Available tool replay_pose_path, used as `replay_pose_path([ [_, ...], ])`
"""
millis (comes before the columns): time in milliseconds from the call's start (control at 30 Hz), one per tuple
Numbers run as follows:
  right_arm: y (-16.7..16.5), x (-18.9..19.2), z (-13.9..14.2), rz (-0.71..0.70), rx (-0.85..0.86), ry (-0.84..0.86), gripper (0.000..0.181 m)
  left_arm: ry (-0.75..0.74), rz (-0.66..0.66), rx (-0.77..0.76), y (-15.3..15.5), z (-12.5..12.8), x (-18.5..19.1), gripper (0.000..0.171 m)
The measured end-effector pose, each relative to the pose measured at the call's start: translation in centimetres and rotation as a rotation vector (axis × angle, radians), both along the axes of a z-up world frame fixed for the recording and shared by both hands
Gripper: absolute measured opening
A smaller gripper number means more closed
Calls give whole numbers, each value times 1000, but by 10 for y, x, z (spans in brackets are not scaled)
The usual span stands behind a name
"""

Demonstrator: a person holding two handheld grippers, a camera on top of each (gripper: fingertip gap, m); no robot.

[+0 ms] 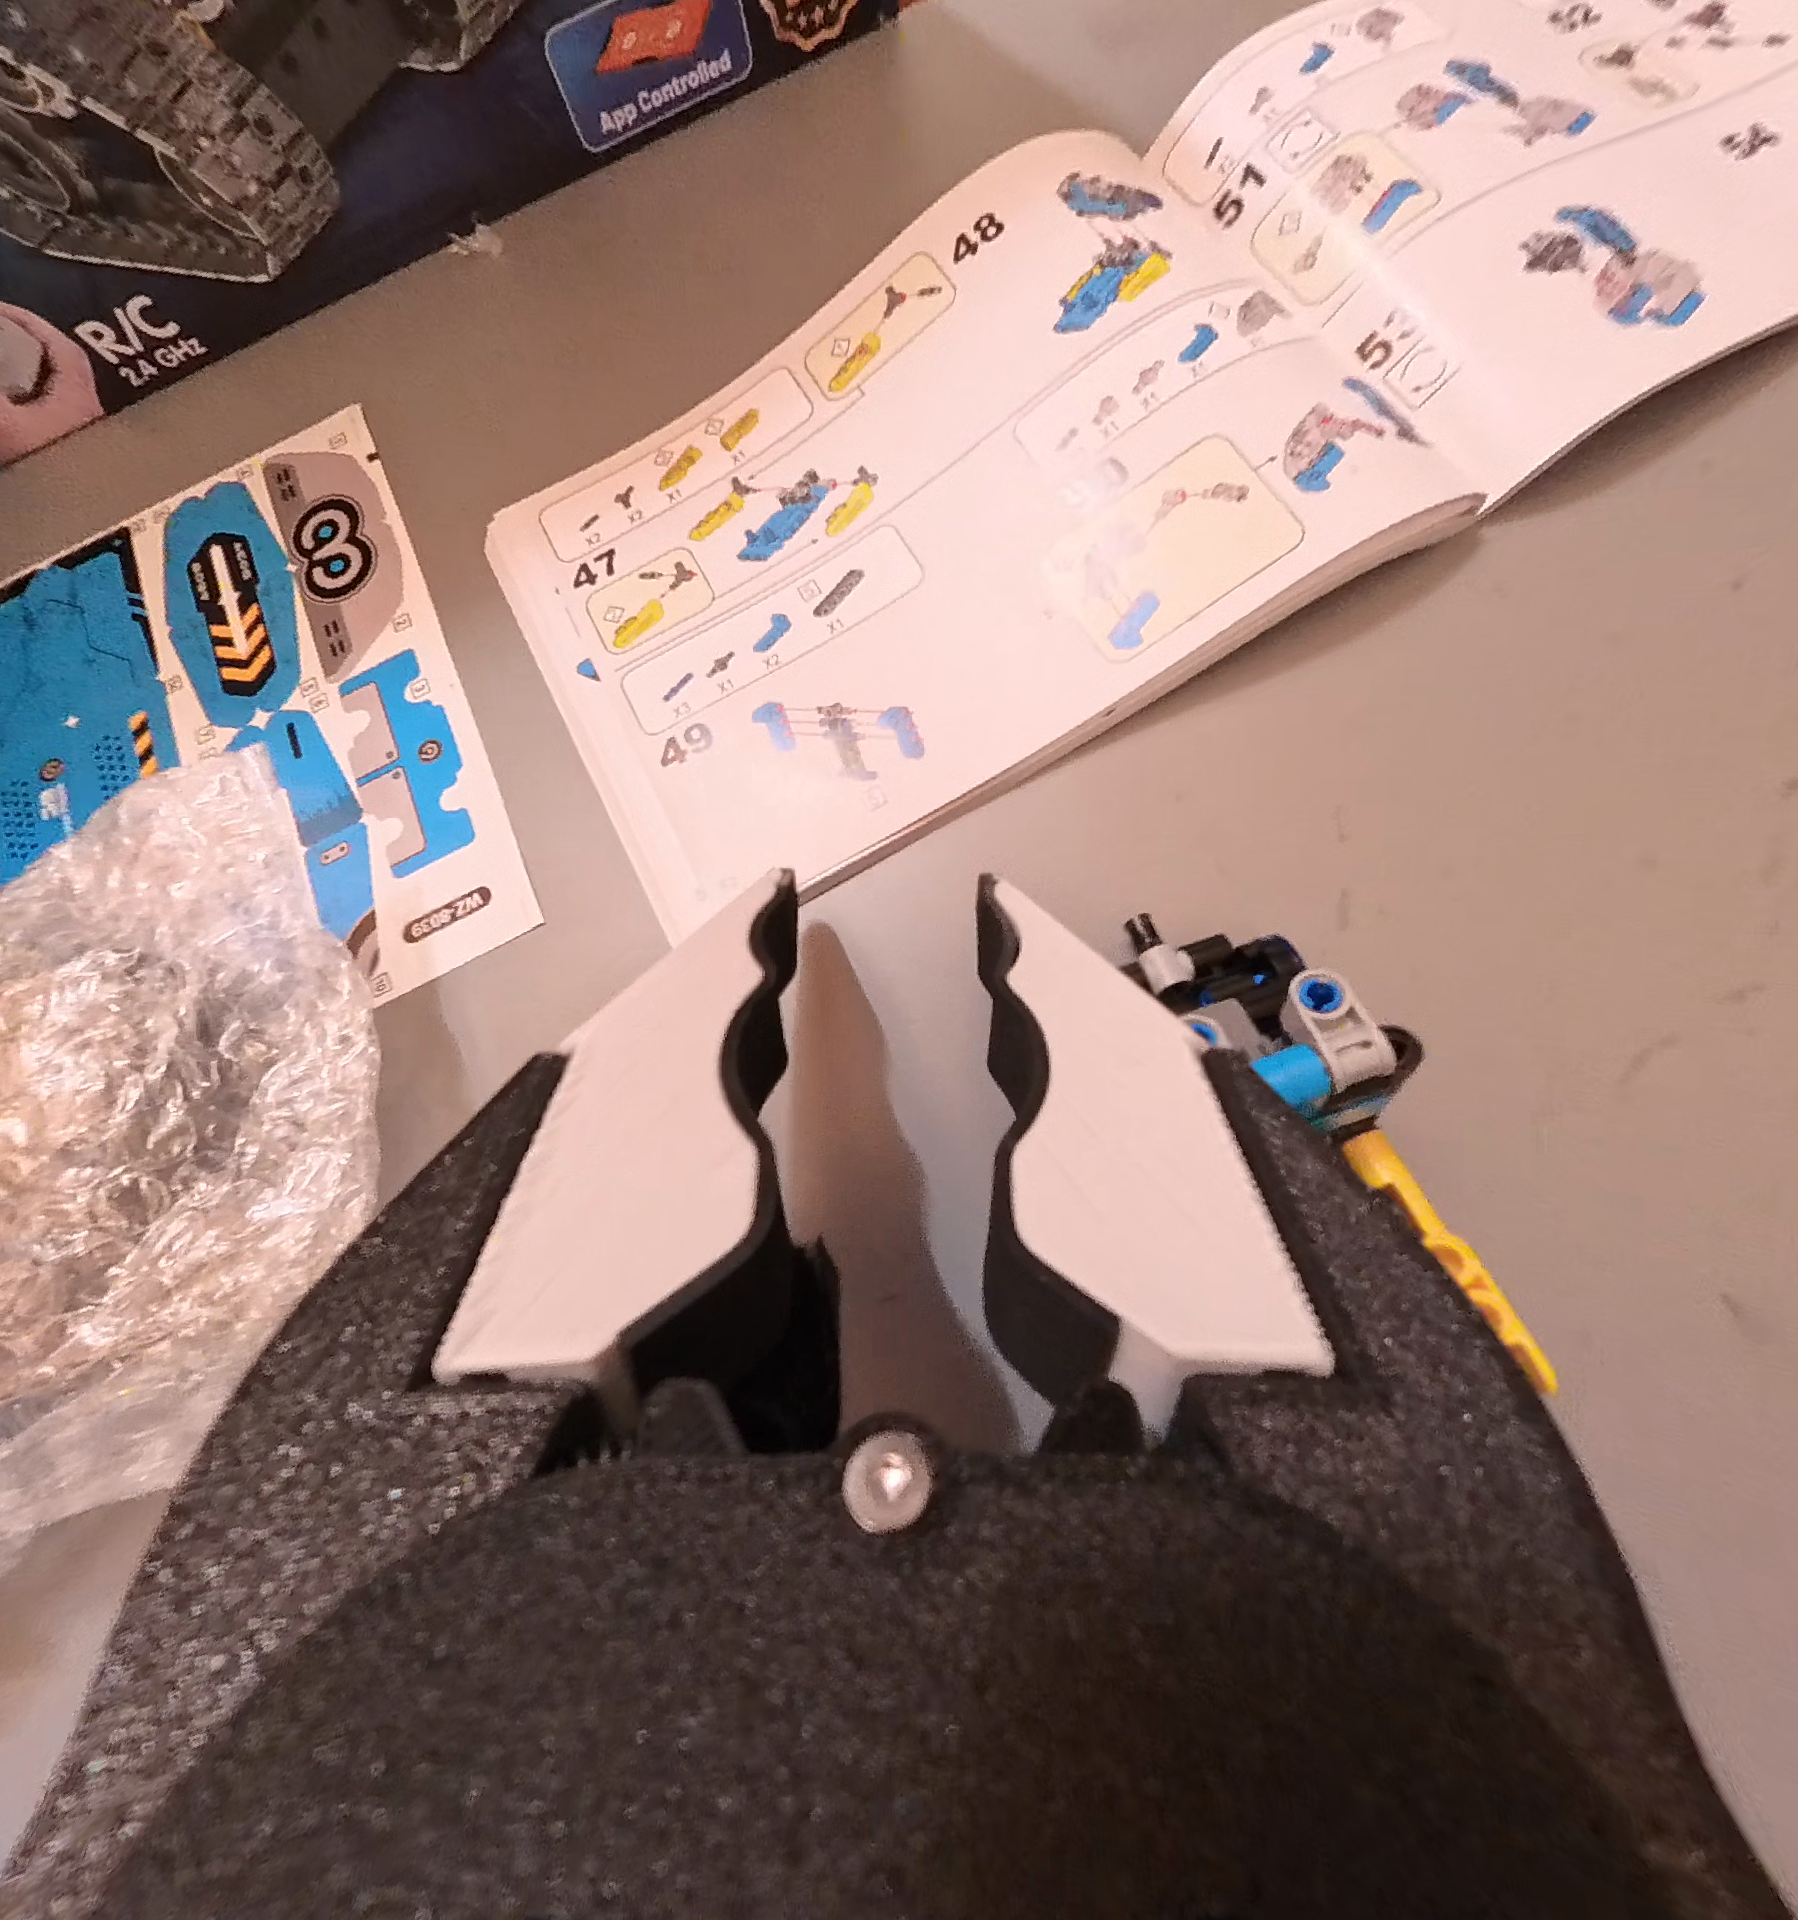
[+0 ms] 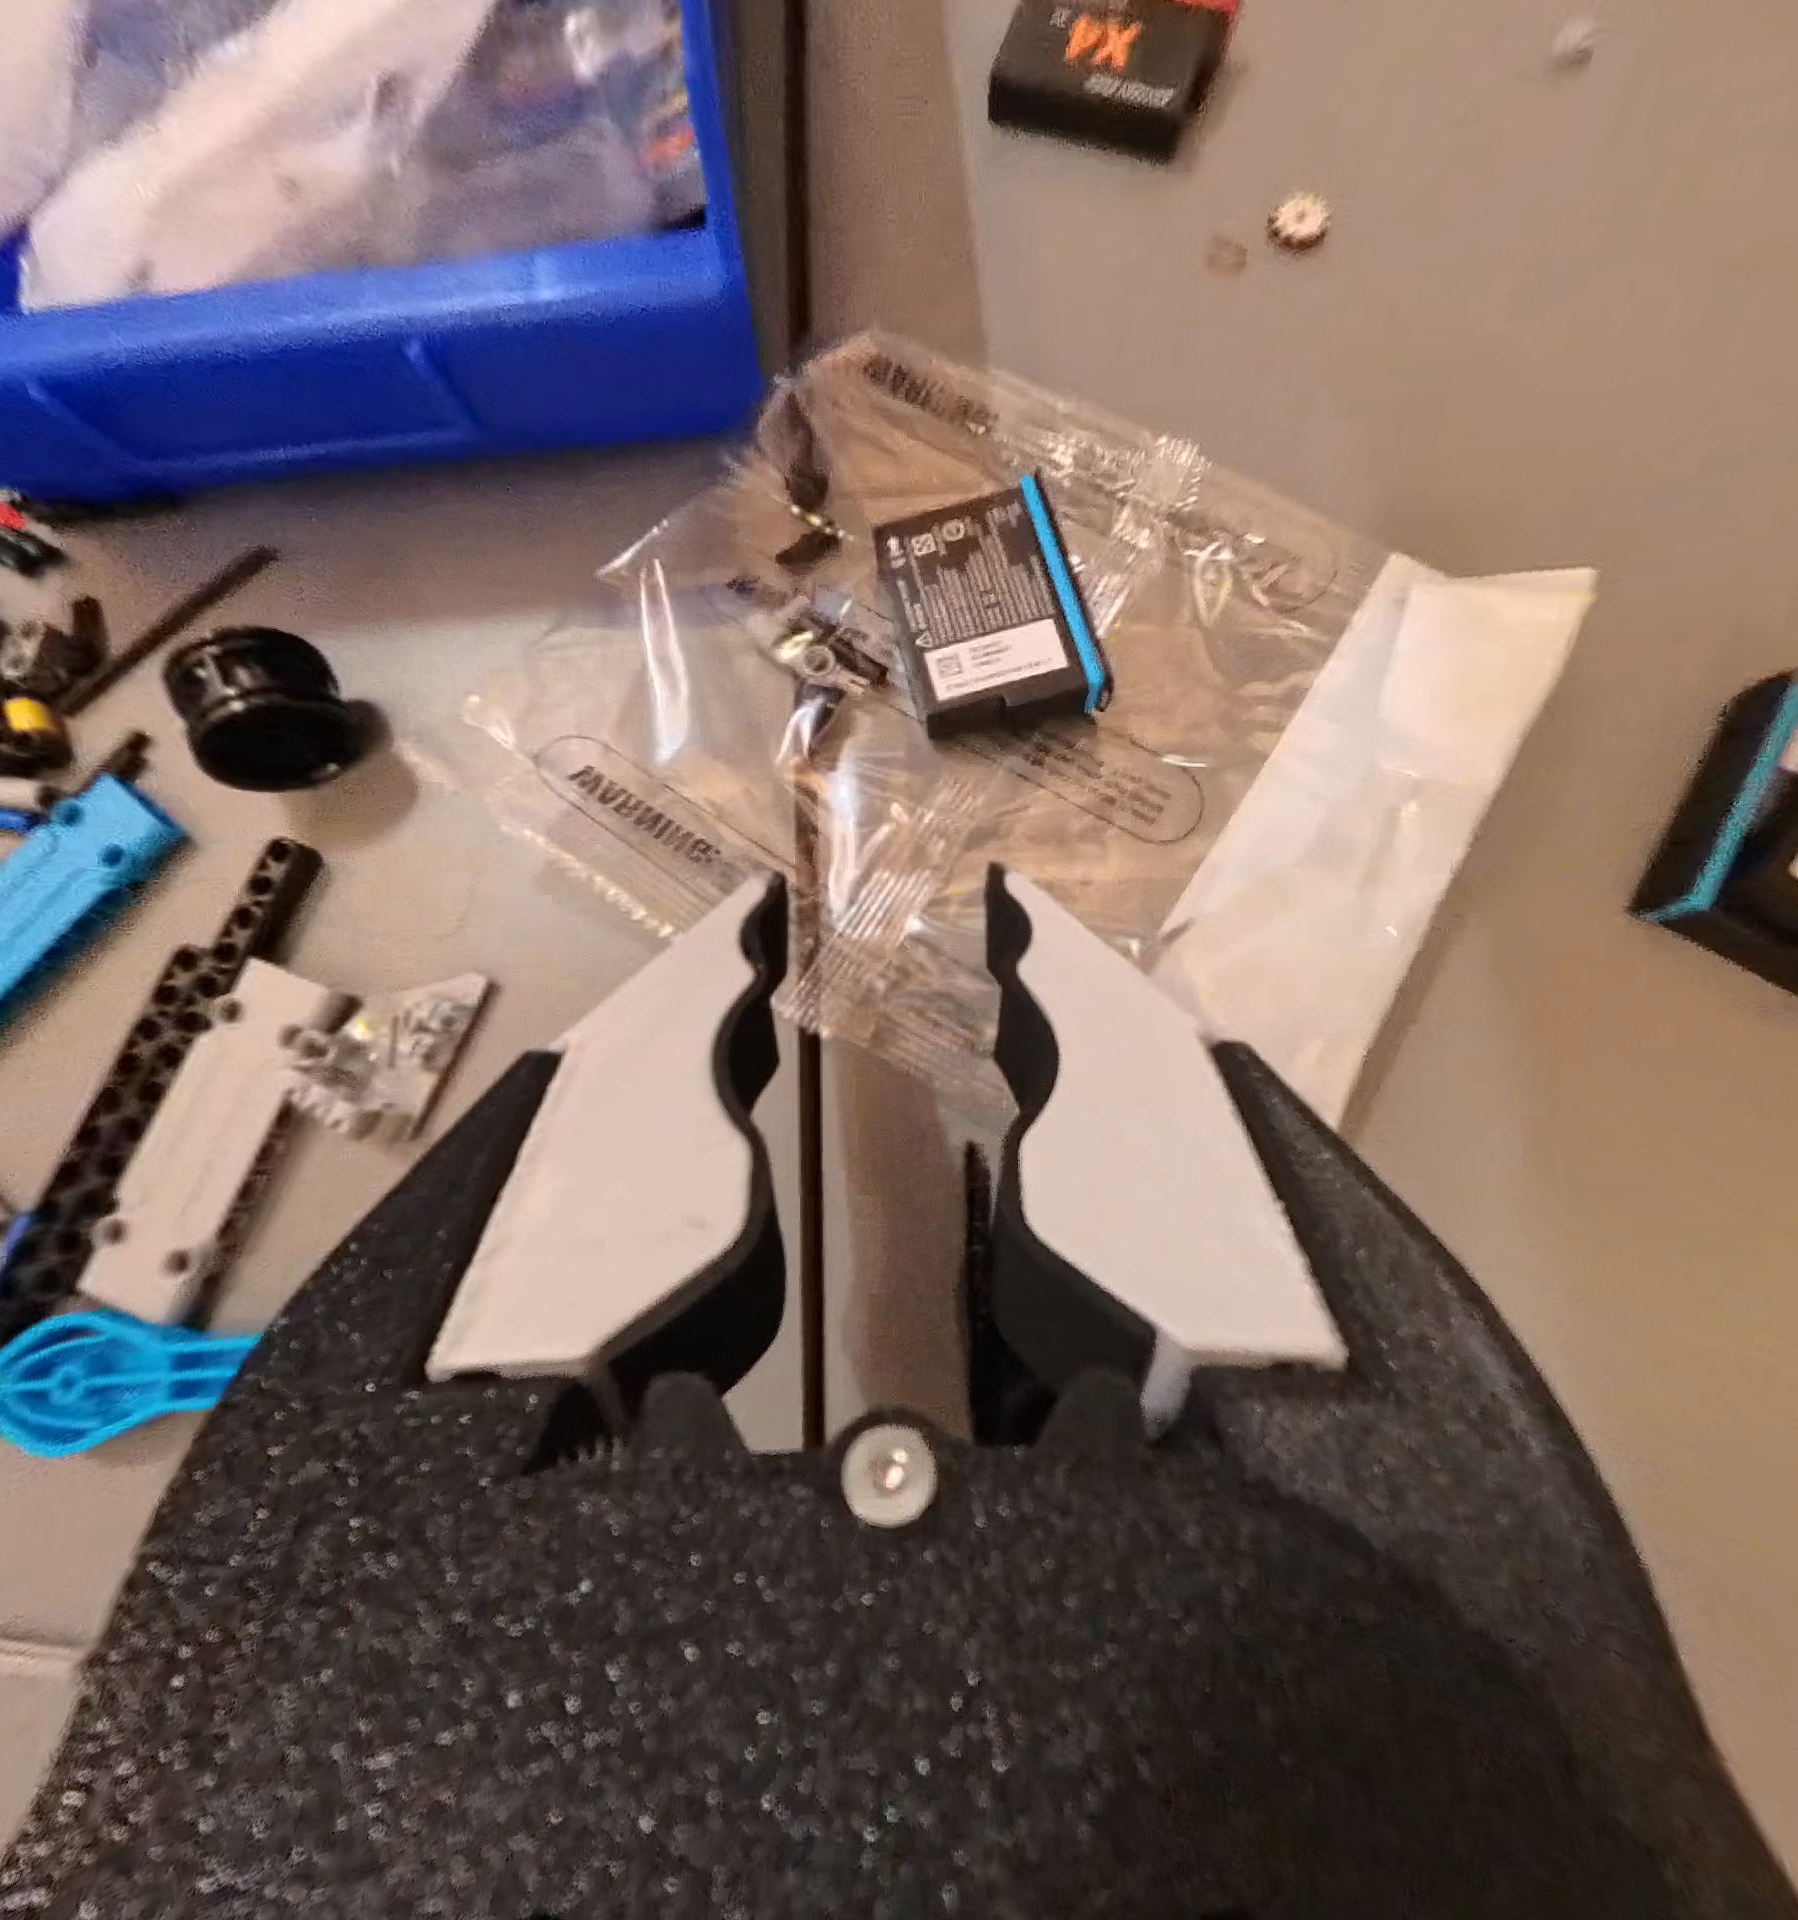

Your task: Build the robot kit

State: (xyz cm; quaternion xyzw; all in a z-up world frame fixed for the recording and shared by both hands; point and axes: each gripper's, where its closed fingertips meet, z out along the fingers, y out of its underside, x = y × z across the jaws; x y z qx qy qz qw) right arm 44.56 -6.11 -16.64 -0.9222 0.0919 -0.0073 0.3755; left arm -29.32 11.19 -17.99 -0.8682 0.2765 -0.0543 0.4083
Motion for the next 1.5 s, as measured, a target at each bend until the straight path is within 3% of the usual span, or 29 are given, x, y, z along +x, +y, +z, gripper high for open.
replay_pose_path([
  [133, 22, -10, -14, 81, 3, -8, 38, 30, 22, 8, 2, -3, -7, 35],
  [300, 29, -10, -15, 63, 0, -65, 36, 12, 56, 11, 4, -1, -14, 35],
  [467, 46, 28, 12, 9, 35, -229, 33, 33, 50, 7, 4, -4, -14, 35],
  [567, 57, 38, -6, 61, -63, -206, 46, 45, 44, 17, 4, -3, -13, 34],
  [667, 63, 31, -9, 117, -39, -215, 36, 46, 46, 21, 4, -2, -14, 34],
  [733, 63, 34, -11, 107, -53, -273, 36, 46, 49, 21, 4, -2, -15, 34],
  [767, 62, 30, -12, 125, -63, -272, 22, 45, 49, 19, 4, -2, -14, 34],
  [900, 50, 46, 4, 71, -39, -293, 0, 58, 38, 20, 3, -3, -12, 34],
  [1000, 26, 80, 26, -34, 5, -314, 0, 75, 28, 26, 2, -3, -10, 34],
  [1100, 14, 85, 27, -7, 13, -184, 0, 90, 22, 33, 2, -3, -9, 34],
  [1133, 19, 73, 23, 55, 22, -108, 5, 92, 21, 34, 2, -3, -9, 34],
  [1200, 32, 64, 13, 104, -2, -55, 51, 91, 21, 35, 2, -3, -8, 33],
  [1267, 46, 68, 0, 105, -53, -65, 74, 82, 23, 34, 2, -3, -8, 33],
  [1433, 62, 68, -24, 104, -140, -33, 83, 61, 36, 21, 2, -3, -12, 34],
  [1500, 62, 75, -19, 81, -115, -72, 57, 60, 39, 21, 3, -3, -13, 34],
])
